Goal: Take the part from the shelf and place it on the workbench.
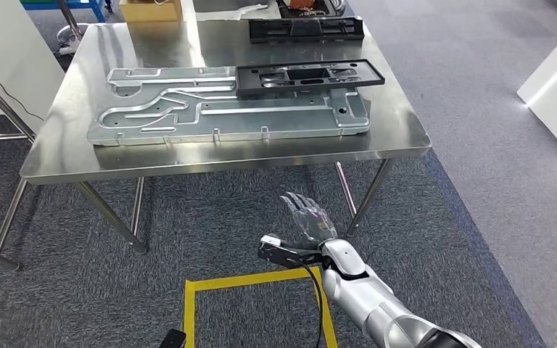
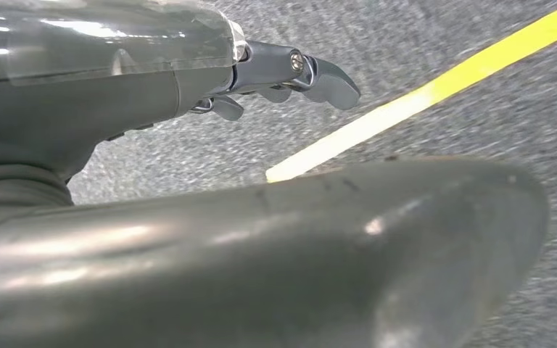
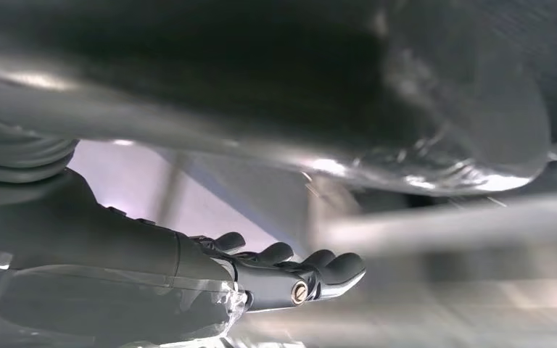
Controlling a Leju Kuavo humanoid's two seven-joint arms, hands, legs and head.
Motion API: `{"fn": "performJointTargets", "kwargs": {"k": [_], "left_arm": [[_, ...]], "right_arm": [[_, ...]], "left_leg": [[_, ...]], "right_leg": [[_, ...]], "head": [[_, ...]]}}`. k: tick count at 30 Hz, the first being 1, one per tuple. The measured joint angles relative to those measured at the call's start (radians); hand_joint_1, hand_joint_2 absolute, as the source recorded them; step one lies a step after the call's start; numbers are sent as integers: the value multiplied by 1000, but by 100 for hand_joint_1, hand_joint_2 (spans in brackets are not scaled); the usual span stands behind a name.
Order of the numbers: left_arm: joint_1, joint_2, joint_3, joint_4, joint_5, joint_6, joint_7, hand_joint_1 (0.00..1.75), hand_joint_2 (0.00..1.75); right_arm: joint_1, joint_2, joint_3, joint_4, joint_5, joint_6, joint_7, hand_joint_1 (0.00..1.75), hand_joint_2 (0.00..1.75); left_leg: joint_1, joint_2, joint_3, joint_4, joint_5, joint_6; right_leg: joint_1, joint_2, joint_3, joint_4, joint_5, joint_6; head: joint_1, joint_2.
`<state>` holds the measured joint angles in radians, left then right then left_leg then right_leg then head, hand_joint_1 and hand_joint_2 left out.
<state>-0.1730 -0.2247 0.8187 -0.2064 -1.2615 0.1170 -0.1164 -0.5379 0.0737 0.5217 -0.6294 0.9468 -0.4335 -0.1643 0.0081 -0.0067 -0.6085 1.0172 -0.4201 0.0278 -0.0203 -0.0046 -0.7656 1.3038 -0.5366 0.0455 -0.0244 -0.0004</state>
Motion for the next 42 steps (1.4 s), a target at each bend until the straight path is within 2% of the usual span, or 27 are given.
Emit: {"fn": "performJointTargets", "kwargs": {"k": [1, 3, 5, 7, 9, 10, 13, 14, 15, 16, 18, 20, 21, 22, 24, 25, 26, 28, 29, 30, 31, 32, 34, 36, 37, 40, 42], "left_arm": [[0, 0, -2, 0, 0, 0, 1, 0, 0], [0, -2, -8, 0, 1, 0, 3, 0, 0], [1, -4, -15, 0, 0, 0, 5, 0, 0], [1, -6, -20, -1, -1, -1, 7, 0, 0], [1, -7, -23, -1, -1, -2, 10, 0, 0], [2, -8, -25, -1, -2, -3, 13, 0, 0], [4, -7, -30, -1, -2, -5, 18, 0, 0], [4, -7, -33, -1, -2, -7, 20, 0, 0], [4, -6, -35, -1, -3, -8, 21, 0, 0], [4, -6, -39, -1, -4, -10, 23, 0, 0], [3, -6, -45, -1, -7, -13, 28, 0, 0], [-1, -6, -52, -1, -11, -15, 32, 0, 0], [-3, -6, -56, -1, -13, -16, 34, 0, 0], [-4, -6, -60, -1, -14, -16, 35, 0, 0], [-3, -7, -67, -1, -16, -17, 39, 0, 0], [-3, -7, -69, -1, -17, -17, 41, 0, 0], [-2, -8, -71, -1, -18, -17, 42, 0, 0], [-2, -8, -77, -1, -22, -15, 39, 0, 0], [-1, -8, -81, -1, -25, -13, 37, 0, 0], [1, -8, -86, -1, -30, -11, 35, 0, 0], [1, -8, -91, -1, -34, -10, 33, 0, 0], [2, -8, -95, -1, -39, -10, 33, 0, 0], [3, -8, -104, -1, -45, -12, 35, 0, 0], [2, -8, -113, -1, -50, -14, 38, 0, 0], [2, -8, -117, -1, -51, -14, 39, 0, 0], [3, -8, -124, -1, -53, -18, 44, 0, 0], [5, -8, -128, -1, -56, -19, 45, 0, 0]], "right_arm": [[17, 0, -24, 34, -5, -10, 5, 0, 0], [56, 2, -75, 102, -17, -18, 27, 0, 0], [90, 4, -124, 153, -33, -10, 55, 0, 0], [117, 5, -172, 196, -55, 4, 78, 0, 0], [150, 5, -215, 239, -79, 29, 105, 0, 0], [167, 6, -235, 257, -87, 47, 123, 0, 0], [216, 11, -283, 301, -103, 89, 173, 0, 0], [233, 13, -298, 313, -112, 103, 188, 0, 0], [249, 14, -314, 325, -120, 119, 206, 0, 0], [264, 16, -330, 336, -126, 138, 228, 0, 0], [293, 17, -357, 355, -134, 173, 277, 0, 0], [321, 18, -379, 369, -147, 201, 315, 0, 0], [333, 19, -390, 375, -155, 212, 325, 0, 0], [344, 20, -402, 381, -161, 222, 331, 0, 0], [364, 21, -420, 392, -165, 235, 339, 0, 0], [373, 21, -428, 397, -169, 240, 342, 0, 0], [380, 21, -437, 401, -175, 245, 343, 0, 0], [391, 21, -459, 406, -192, 258, 331, 0, 0], [395, 21, -470, 407, -200, 266, 318, 0, 0], [398, 21, -480, 408, -204, 276, 304, 0, 0], [401, 21, -487, 409, -206, 286, 294, 0, 0], [404, 21, -492, 411, -206, 296, 288, 0, 0], [405, 21, -499, 413, -201, 311, 285, 0, 0], [404, 21, -504, 413, -192, 319, 286, 0, 0], [403, 21, -505, 413, -186, 323, 288, 0, 44], [405, 21, -506, 415, -157, 330, 303, 0, 175], [407, 22, -505, 417, -133, 328, 314, 0, 175]], "left_leg": [[-4, 0, -17, 0, 12, 1], [-10, -1, -43, 1, 34, 0], [-15, -2, -57, 1, 53, -6], [-13, 1, -59, -5, 71, -16], [-11, 2, -64, -7, 75, -26], [-11, 1, -72, 10, 49, -31], [-4, 1, -107, 167, -103, -45], [-2, 2, -113, 229, -130, -49], [-1, 2, -109, 271, -132, -53], [0, 2, -90, 283, -111, -56], [2, 2, -5, 205, -63, -57], [-1, 1, 103, 58, -84, -49], [-3, 1, 135, 6, -106, -42], [-6, 1, 149, -23, -119, -33], [-5, 4, 138, -32, -105, -15], [-3, 6, 130, -34, -93, -5], [-2, 8, 120, -37, -81, 3], [0, 10, 93, -37, -59, 11], [0, 10, 78, -37, -49, 10], [0, 11, 64, -36, -39, 8], [0, 12, 50, -34, -29, 6], [1, 13, 38, -33, -21, 2], [2, 13, 19, -28, -8, -7], [0, 13, 7, -22, 3, -20], [0, 14, 4, -21, 8, -27], [4, 13, -6, -7, 4, -46], [7, 11, -41, 78, -58, -52]], "right_leg": [[3, 1, 22, 4, 21, -6], [12, 2, 123, -89, 56, -28], [22, 0, 238, -239, 30, -45], [30, -2, 283, -314, 9, -49], [27, -6, 276, -330, 33, -55], [24, -9, 267, -336, 48, -61], [22, -13, 226, -339, 86, -71], [23, -14, 210, -336, 97, -70], [23, -15, 193, -333, 108, -69], [22, -17, 174, -328, 118, -67], [20, -18, 139, -313, 136, -60], [21, -17, 114, -297, 149, -50], [22, -17, 108, -292, 156, -45], [21, -16, 106, -292, 165, -40], [19, -13, 102, -293, 173, -27], [17, -9, 96, -282, 154, -22], [16, -4, 85, -252, 115, -17], [11, 1, 51, -136, 13, -9], [9, 1, 36, -69, -19, -5], [6, 1, 30, -18, -24, -2], [2, 1, 38, 2, -7, 1], [-1, 1, 64, -14, 21, 3], [-5, 2, 167, -143, 56, 3], [-3, 4, 258, -280, 37, -6], [0, 5, 278, -315, 24, -12], [2, -1, 274, -330, 30, -39], [3, -10, 267, -333, 40, -56]], "head": [[0, 0], [0, 0], [0, 0], [0, 0], [0, 0], [-1, 0], [-1, 0], [-1, 0], [-1, 0], [-1, 0], [-1, 0], [-1, 0], [-1, 0], [-1, 0], [-1, 0], [-1, 0], [-1, 0], [-1, 0], [-1, 0], [-1, 0], [-1, 0], [-1, 0], [-1, 0], [-1, 0], [-1, 0], [-1, 0], [-1, 0]]}}
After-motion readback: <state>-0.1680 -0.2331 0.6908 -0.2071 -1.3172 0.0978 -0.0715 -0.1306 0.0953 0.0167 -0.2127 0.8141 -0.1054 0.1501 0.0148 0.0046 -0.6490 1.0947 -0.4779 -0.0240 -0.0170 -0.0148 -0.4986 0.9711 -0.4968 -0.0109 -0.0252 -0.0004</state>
